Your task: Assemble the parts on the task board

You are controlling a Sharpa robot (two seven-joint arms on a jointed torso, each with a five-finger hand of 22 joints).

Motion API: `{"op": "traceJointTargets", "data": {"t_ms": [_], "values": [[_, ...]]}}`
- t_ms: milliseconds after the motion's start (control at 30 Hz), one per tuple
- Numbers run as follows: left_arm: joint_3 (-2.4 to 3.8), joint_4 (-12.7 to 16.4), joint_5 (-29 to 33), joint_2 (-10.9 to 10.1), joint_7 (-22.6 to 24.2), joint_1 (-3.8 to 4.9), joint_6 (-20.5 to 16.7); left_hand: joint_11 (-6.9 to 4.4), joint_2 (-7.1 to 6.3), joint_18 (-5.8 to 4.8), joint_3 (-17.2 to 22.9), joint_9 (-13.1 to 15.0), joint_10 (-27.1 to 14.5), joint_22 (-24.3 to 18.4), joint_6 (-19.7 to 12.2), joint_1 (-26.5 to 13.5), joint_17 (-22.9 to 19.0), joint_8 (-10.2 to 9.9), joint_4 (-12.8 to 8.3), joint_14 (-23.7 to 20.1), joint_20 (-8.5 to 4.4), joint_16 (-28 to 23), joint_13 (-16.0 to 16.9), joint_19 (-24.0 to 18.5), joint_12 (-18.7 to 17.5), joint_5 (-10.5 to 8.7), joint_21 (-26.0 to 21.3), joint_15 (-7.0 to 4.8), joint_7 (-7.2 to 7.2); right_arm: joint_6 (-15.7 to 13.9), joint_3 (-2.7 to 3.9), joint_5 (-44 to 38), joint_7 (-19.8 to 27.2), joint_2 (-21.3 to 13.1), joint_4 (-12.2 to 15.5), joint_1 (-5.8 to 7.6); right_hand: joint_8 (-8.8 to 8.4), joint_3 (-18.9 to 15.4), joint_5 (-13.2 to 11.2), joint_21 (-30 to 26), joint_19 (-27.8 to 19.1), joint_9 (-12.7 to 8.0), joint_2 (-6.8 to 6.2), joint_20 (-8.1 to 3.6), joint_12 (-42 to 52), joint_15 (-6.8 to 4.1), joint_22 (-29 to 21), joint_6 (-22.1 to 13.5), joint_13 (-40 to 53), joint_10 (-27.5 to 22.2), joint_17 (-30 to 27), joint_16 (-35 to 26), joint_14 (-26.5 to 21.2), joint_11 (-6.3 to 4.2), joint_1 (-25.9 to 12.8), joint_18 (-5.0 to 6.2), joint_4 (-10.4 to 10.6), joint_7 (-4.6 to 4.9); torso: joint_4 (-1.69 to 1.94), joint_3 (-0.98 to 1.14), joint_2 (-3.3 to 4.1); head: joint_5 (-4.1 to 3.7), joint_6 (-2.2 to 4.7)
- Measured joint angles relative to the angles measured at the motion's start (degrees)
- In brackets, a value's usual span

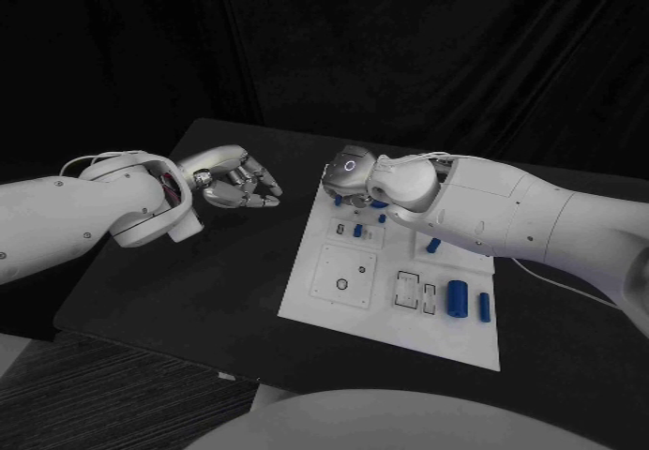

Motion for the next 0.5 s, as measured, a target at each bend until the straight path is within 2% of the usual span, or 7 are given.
{"op": "traceJointTargets", "data": {"t_ms": [100, 133, 167, 200, 367, 433, 500], "values": [[0.0, 0.0, 0.0, 0.02, -0.05, 0.0, 0.07, 0.0, 0.0, 0.0, 0.0, 0.0, 0.0, 0.0, 0.0, 0.0, 0.0, 0.0, 0.0, 0.0, 0.0, 0.0, 0.0, 0.0, 0.0, 0.0, 0.0, 0.0, 0.0, 0.1, 0.0, 0.0, -0.01, 0.01, 0.0, 0.0, -0.65, 0.0, -0.88, -0.03, 0.0, -0.55, 0.0, 0.0, 0.0, 0.0, 0.0, -0.75, 0.0, 0.0, 0.0, 0.0, 0.0, 0.0, -0.01, 0.01, 0.0, -0.15, -0.01, 0.0, 0.0, 0.01, 0.0], [0.0, 0.0, 0.0, 0.02, -0.07, 0.0, 0.09, 0.0, 0.0, 0.0, 0.0, 0.0, 0.0, 0.0, 0.0, 0.0, 0.0, 0.0, 0.0, 0.0, 0.0, 0.0, 0.0, 0.0, 0.0, 0.0, 0.0, 0.0, 0.0, 0.14, 0.0, 0.0, -0.02, 0.01, 0.0, 0.0, -0.65, 0.0, -0.88, -0.03, 0.0, -0.72, -0.22, 0.0, 0.0, 0.0, 0.0, -1.16, 0.0, 0.0, 0.0, 0.0, 0.0, 0.0, -0.23, 0.0, 0.0, -0.53, 0.0, 0.0, 0.0, 0.01, 0.0], [0.0, 0.0, 0.0, 0.02, -0.09, 0.0, 0.12, 0.0, 0.0, 0.0, 0.0, 0.0, 0.0, 0.0, 0.0, 0.0, 0.0, 0.0, 0.0, 0.0, 0.0, 0.0, 0.0, 0.0, 0.0, 0.0, 0.0, 0.0, 0.0, 0.19, 0.0, 0.0, -0.03, 0.01, 0.0, 0.0, -0.66, 0.0, -0.88, -0.03, 0.0, -0.72, -0.6, 0.0, 0.0, 0.0, 0.0, -1.53, 0.0, 0.0, 0.0, 0.0, 0.0, 0.0, -1.4, 0.01, 0.0, -0.3, 0.0, 0.0, -0.01, 0.01, 0.0], [0.0, -0.01, 0.0, 0.02, -0.11, 0.0, 0.14, 0.0, 0.0, 0.0, 0.0, 0.0, 0.0, 0.0, 0.0, 0.0, 0.0, 0.0, 0.0, 0.0, 0.0, 0.0, 0.0, 0.0, 0.0, 0.0, 0.0, 0.0, 0.0, 0.23, 0.0, 0.0, -0.03, 0.01, 0.0, 0.0, -1.15, 0.0, -0.88, -0.03, 0.0, -0.72, -0.22, 0.0, 0.0, 0.0, 0.0, -1.59, 0.0, 0.0, 0.0, 0.0, 0.0, 0.0, -1.86, 0.0, 0.0, -0.21, 0.0, 0.0, -0.01, 0.01, 0.0], [0.0, -0.03, 0.0, 0.02, -0.18, -0.01, 0.23, 0.0, 0.0, 0.0, 0.0, -0.01, 0.0, 0.0, 0.0, 0.0, 0.0, 0.0, 0.0, 0.0, 0.0, 0.0, 0.0, 0.0, 0.0, 0.0, 0.0, 0.0, 0.0, 0.45, 0.0, 0.0, -0.06, 0.01, 0.0, -0.01, -1.15, 0.0, -0.88, -0.03, 0.0, -0.96, -0.23, 0.0, 0.0, 0.0, 0.0, -1.62, 0.0, 0.0, 0.0, 0.0, 0.0, 0.0, -1.86, 0.0, -0.01, -0.2, 0.0, -0.01, -0.02, -0.02, 0.0], [0.0, -0.05, 0.0, 0.03, -0.21, -0.01, 0.27, 0.01, 0.0, 0.0, 0.0, -0.01, 0.01, 0.0, 0.0, 0.0, 0.0, 0.0, 0.0, 0.0, 0.0, 0.0, 0.0, 0.0, 0.0, 0.0, 0.0, 0.0, 0.0, 0.51, 0.0, 0.0, -0.07, 0.0, 0.0, -0.01, -1.98, 0.0, -0.93, -0.03, 0.0, -1.32, -0.23, 0.0, 0.0, 0.0, 0.0, -1.89, 0.0, 0.0, 0.0, 0.0, 0.0, 0.0, -1.86, 0.0, -0.01, -0.51, 0.01, -0.01, -0.01, -0.05, 0.0], [0.0, -0.07, 0.0, 0.07, -0.24, -0.02, 0.33, 0.01, 0.0, 0.0, 0.0, -0.01, 0.01, 0.0, 0.0, 0.0, 0.0, 0.0, 0.0, 0.0, 0.0, 0.0, 0.0, 0.0, 0.0, 0.0, 0.0, 0.0, 0.0, 0.55, 0.0, 0.0, -0.08, -0.01, 0.0, -0.01, -2.03, 0.0, -1.54, -0.03, 0.0, -1.71, -0.23, 0.0, 0.0, 0.0, 0.0, -2.12, 0.0, 0.0, 0.0, 0.0, 0.0, 0.0, -1.86, 0.0, -0.01, -0.3, 0.01, -0.01, -0.01, -0.05, 0.0]]}}
